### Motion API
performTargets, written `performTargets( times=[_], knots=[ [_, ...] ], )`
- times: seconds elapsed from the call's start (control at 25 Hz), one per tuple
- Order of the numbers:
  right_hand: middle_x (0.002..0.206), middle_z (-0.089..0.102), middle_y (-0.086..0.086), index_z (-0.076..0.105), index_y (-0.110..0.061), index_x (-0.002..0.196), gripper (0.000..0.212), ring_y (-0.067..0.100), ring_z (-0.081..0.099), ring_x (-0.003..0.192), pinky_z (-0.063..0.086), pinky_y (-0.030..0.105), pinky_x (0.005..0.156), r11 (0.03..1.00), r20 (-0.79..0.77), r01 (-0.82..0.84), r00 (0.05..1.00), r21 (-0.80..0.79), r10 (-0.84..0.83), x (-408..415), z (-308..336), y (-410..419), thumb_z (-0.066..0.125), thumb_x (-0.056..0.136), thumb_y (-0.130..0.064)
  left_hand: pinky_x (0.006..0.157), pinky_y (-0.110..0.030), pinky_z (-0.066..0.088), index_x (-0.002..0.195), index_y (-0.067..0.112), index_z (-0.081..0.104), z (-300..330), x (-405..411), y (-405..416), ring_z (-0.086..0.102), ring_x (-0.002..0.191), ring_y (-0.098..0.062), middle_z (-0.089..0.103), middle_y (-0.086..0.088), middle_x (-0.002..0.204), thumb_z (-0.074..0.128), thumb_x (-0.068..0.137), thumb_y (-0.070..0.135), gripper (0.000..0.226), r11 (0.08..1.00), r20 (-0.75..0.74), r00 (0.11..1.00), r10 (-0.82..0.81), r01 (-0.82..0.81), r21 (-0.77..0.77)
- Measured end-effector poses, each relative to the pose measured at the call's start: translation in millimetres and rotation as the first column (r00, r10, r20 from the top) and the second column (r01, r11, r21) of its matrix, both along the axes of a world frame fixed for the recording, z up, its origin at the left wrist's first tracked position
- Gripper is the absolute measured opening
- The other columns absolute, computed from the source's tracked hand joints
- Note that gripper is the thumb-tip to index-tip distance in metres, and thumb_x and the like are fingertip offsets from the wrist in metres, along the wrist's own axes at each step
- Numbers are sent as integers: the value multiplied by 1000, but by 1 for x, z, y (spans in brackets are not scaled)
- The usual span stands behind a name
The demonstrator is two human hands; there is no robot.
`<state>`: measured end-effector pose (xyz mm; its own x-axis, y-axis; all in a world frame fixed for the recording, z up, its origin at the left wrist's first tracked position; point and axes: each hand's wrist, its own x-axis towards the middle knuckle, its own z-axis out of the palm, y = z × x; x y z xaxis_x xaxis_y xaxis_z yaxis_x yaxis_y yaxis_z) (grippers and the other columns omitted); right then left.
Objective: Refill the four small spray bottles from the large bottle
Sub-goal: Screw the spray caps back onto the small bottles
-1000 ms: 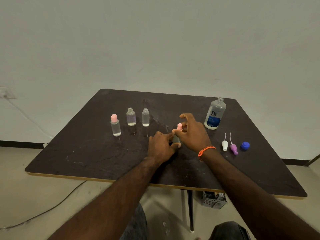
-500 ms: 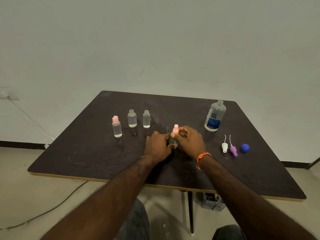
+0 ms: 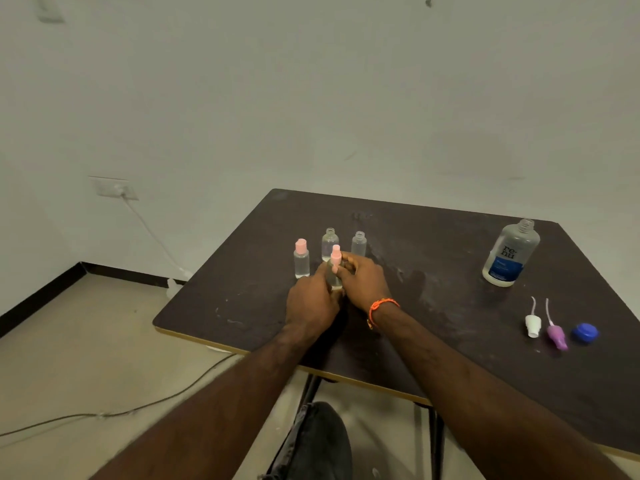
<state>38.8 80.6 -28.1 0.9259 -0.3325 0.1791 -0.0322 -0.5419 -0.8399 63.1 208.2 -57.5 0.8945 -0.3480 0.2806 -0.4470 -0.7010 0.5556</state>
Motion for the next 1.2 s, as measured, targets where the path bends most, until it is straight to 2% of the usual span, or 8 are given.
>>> performTargets(
  times=[0.12, 0.24, 0.56, 0.68, 0.84, 0.96, 1.08, 1.2],
  knots=[
    [109, 74, -4, 69, -25, 122, 28, 10, 66, 102, 50, 24, 90, 999, 1, 21, 1000, 42, -21, 20, -3, 11, 65, 94, -24, 90, -45, 61, 139, 26, 46, -7, 5, 7, 69, 102, -18, 72, 3, 108, 73, 92, 28, 55, 997, -32, 999, -11, 8, -75],
    [112, 72, -5, 66, -23, 126, 31, 10, 66, 104, 50, 24, 92, 997, -7, 20, 1000, 79, -20, 34, -6, 15, 64, 95, -23, 97, -43, 58, 151, 25, 39, -13, 9, 11, 65, 114, -20, 70, 1, 120, 75, 91, 30, 70, 998, -31, 1000, -5, 4, -57],
    [122, 69, -4, 62, -20, 132, 36, 10, 63, 111, 47, 21, 92, 994, -4, 14, 1000, 109, -13, 46, -12, 20, 62, 96, -25, 104, -44, 55, 156, 20, 40, -13, 12, 13, 64, 117, -21, 69, -3, 125, 74, 93, 25, 72, 997, -38, 999, -35, 32, -69],
    [110, 71, -3, 65, -16, 125, 35, 8, 66, 99, 51, 23, 88, 991, 32, 90, 995, 103, -93, 32, -8, 10, 67, 92, -27, 108, -46, 51, 150, 22, 50, -10, 11, 12, 64, 119, -22, 71, -2, 126, 72, 95, 30, 60, 999, 27, 999, -33, 33, -8],
    [90, 69, -6, 65, -17, 112, 27, 9, 65, 83, 56, 32, 80, 964, 114, 265, 959, -37, -259, 11, -3, -30, 73, 86, -23, 112, -44, 47, 151, 21, 51, -5, 2, -12, 62, 124, -17, 67, 0, 138, 69, 96, 34, 59, 997, 13, 997, -76, 76, -3],
    [106, 65, -3, 59, -18, 121, 43, 13, 62, 93, 54, 29, 81, 961, 69, 267, 962, -77, -262, 12, 0, -63, 75, 82, -17, 109, -39, 50, 158, 18, 38, -4, -3, -41, 62, 124, -21, 64, -5, 140, 71, 94, 27, 72, 983, -99, 983, -152, 140, -117],
    [133, 58, 2, 48, -16, 140, 65, 19, 60, 112, 51, 30, 91, 991, -24, 125, 992, -53, -127, 28, 3, -80, 75, 82, -11, 116, -42, 44, 164, 13, 18, -3, 4, -61, 52, 139, -27, 51, -9, 154, 71, 90, 24, 92, 985, -185, 976, -115, 88, -150],
    [147, 51, 4, 36, -15, 151, 77, 22, 52, 131, 47, 31, 104, 1000, -127, -17, 992, -24, 13, 50, 0, -84, 71, 84, -2, 121, -43, 37, 165, 8, 2, 0, 20, -71, 38, 150, -29, 33, -12, 166, 68, 89, 13, 102, 987, -274, 958, -88, 47, -152]
  ],
)
